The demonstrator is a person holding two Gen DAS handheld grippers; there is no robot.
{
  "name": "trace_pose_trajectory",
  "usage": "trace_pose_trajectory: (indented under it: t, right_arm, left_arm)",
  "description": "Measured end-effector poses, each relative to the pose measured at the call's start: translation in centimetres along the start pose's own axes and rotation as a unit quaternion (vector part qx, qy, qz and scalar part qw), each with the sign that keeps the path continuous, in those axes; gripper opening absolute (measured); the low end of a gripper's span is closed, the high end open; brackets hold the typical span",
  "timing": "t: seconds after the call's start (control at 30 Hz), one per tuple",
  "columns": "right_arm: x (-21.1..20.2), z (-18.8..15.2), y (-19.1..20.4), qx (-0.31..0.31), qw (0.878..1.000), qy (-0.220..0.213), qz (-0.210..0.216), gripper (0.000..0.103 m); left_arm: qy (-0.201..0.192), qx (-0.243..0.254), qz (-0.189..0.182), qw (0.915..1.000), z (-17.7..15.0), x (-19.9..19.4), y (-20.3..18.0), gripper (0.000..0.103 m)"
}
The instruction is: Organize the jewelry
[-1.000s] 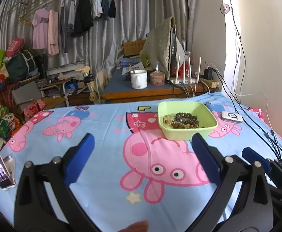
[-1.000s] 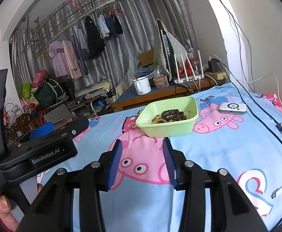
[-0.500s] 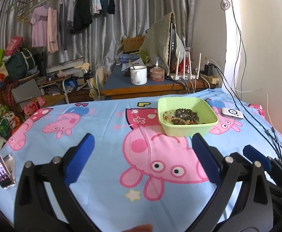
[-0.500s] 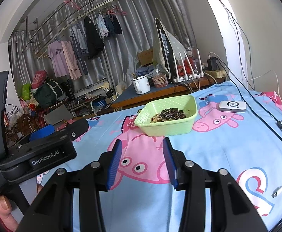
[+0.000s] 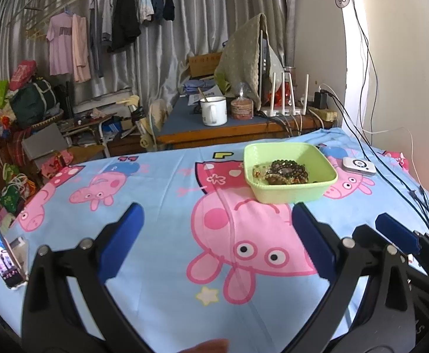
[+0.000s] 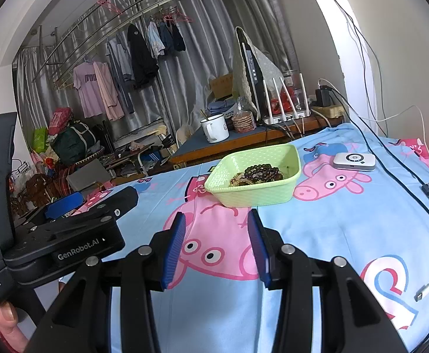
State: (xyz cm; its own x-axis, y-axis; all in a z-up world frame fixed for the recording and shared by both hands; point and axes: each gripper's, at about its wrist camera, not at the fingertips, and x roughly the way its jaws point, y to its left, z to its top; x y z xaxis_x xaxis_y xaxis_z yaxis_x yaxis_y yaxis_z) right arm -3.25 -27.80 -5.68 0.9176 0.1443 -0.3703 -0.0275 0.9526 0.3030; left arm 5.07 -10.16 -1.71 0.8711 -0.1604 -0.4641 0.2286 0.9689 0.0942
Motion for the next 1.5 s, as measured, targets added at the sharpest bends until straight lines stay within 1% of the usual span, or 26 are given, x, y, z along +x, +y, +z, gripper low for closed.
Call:
trace_pose_trajectory:
  t: [0.37,0.63,1.3,1.5]
  right_arm:
    - [0.07,-0.19,0.02,0.000,1.000,0.002,-0.001,0.012]
    - [0.20,-0.66,0.54,-0.006,1.000,-0.004,-0.010,0.012]
    - [-0.39,-0.31,0.73,-0.005,1.000,-0.007,-0.023,0.012]
    - [-0.15,0.17,0.81,-0.008,0.999,-0.001,-0.031,0.012]
  left_arm:
    - [0.003,0.009,0.010,0.9999,-0.22,0.29,-0.16,0.096]
    - [0.005,-0.002,0.001,1.0000,-0.58,0.29,0.19,0.096]
    - [0.006,-0.006,0.001,1.0000,-0.61,0.33,0.28,0.096]
    - [-0.003,-0.003,0.018,0.9998,-0.81,0.31,0.30,0.096]
